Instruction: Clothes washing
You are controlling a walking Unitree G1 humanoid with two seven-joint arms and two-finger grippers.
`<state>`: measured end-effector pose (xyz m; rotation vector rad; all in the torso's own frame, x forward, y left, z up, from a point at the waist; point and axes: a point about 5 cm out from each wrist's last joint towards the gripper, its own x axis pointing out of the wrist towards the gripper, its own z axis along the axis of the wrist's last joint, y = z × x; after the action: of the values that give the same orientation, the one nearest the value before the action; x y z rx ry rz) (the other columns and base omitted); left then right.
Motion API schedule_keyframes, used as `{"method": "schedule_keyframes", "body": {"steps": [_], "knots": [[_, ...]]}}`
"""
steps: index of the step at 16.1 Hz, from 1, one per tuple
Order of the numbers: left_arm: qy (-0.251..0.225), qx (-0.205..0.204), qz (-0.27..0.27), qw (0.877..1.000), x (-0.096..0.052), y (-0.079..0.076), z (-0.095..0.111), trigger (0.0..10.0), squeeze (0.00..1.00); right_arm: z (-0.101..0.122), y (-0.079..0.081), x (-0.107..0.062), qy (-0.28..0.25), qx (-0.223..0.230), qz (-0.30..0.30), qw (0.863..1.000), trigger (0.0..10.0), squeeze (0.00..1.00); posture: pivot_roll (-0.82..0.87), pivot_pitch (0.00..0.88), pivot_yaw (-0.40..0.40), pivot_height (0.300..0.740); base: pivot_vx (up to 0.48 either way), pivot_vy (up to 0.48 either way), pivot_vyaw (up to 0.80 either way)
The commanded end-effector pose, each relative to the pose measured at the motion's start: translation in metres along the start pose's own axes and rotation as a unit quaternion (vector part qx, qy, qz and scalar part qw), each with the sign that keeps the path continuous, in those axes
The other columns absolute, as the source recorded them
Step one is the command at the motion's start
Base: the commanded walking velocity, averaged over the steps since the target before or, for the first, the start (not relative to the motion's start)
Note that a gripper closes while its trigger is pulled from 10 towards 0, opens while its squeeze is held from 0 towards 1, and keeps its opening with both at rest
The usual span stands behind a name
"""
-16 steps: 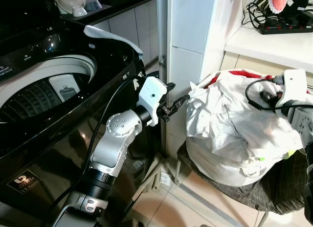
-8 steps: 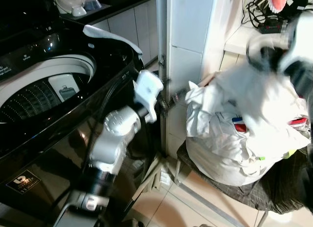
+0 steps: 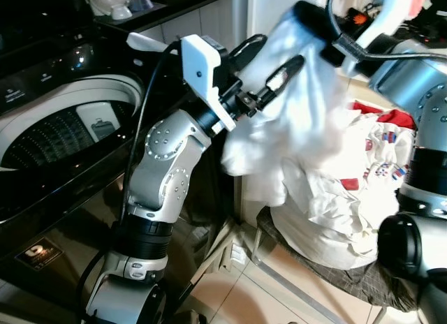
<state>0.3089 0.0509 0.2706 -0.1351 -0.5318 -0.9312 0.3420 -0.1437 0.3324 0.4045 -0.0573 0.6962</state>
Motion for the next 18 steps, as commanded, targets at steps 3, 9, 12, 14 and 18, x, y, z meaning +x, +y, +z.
{"method": "schedule_keyframes", "body": {"steps": [3,9,12,14,18], "knots": [[0.035,0.028,0.002,0.999,0.001,-0.003,-0.008,10.0,1.0,-0.001,0.019,0.002,0.0,0.03,0.044,0.999,0.0,0.0,-0.06,0.0,0.049,0.74,0.0,0.0,0.0],[0.105,0.08,-0.001,0.991,0.0,-0.003,-0.027,10.0,0.36,-0.001,0.033,0.004,0.002,0.061,0.071,0.996,0.0,0.0,-0.06,0.0,0.052,0.74,0.0,0.0,0.0],[0.128,0.126,0.054,0.982,0.001,0.013,-0.03,10.0,0.0,0.003,0.036,0.003,0.0,0.067,0.08,0.995,0.0,0.0,-0.06,0.0,0.053,0.74,0.0,0.0,0.0],[0.137,0.147,0.071,0.977,0.0,0.019,-0.029,10.0,0.0,0.003,0.037,0.002,0.0,0.068,0.08,0.994,0.0,0.0,-0.06,0.0,0.053,0.74,0.0,0.0,0.0],[0.125,0.141,0.073,0.979,0.001,0.019,-0.028,0.0,0.0,0.002,0.038,0.001,0.002,0.07,0.079,0.994,0.0,0.0,-0.06,0.0,0.055,0.74,0.0,0.0,0.0]]}}
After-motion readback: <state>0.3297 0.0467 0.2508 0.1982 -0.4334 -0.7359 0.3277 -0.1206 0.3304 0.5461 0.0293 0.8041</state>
